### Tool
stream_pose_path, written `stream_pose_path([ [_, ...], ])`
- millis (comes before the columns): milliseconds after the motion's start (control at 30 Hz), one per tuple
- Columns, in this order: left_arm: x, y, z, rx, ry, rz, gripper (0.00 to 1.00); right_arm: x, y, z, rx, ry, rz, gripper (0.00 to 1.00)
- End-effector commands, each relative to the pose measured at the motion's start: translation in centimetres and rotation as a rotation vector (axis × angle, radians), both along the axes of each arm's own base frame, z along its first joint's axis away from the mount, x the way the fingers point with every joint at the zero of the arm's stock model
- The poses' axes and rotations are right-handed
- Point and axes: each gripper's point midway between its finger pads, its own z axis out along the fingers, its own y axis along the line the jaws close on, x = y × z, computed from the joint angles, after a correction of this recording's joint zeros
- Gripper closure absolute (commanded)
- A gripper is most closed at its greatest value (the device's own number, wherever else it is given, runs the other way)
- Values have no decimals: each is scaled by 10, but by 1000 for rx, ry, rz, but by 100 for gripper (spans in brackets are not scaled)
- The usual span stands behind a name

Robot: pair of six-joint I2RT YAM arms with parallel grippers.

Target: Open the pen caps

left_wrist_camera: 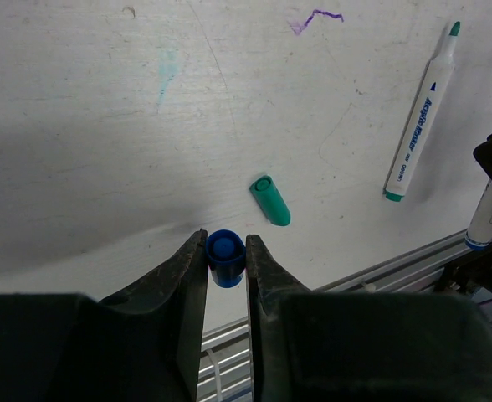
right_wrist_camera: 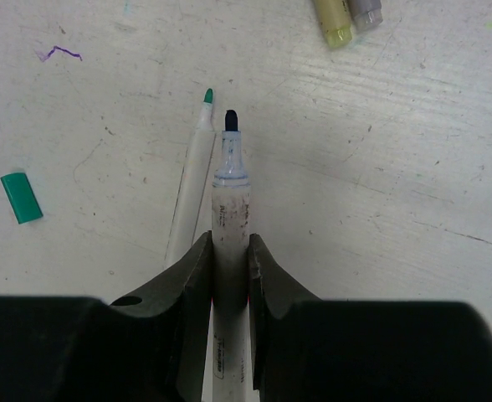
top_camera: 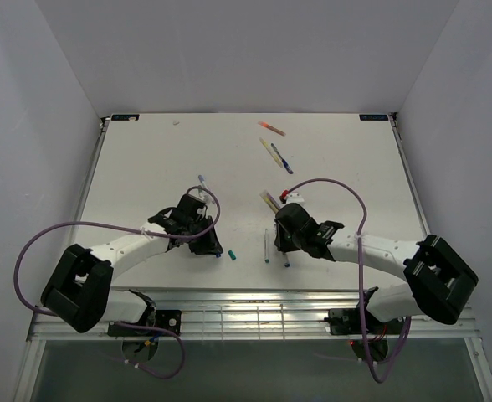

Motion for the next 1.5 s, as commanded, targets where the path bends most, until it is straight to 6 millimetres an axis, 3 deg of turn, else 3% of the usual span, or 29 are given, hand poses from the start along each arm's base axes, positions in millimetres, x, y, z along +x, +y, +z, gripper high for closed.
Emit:
stream_pose_path([
  [0, 9, -2, 0, 6, -31, 9, 100, 7, 7, 1, 37, -12, -29, 92],
  [267, 1, -3, -11, -3, -8, 10, 97, 11, 4, -15, 9, 11, -57, 92],
  [567, -3, -12, -18, -35, 11, 1, 85, 12, 2, -27, -6, 27, -69, 91],
  [1200, -14, -8, -27, -35, 27, 21, 60, 7, -1, -36, -7, 45, -71, 75],
  [1467, -15, -6, -27, -34, 23, 25, 56, 5, -2, -39, -10, 55, -70, 68],
])
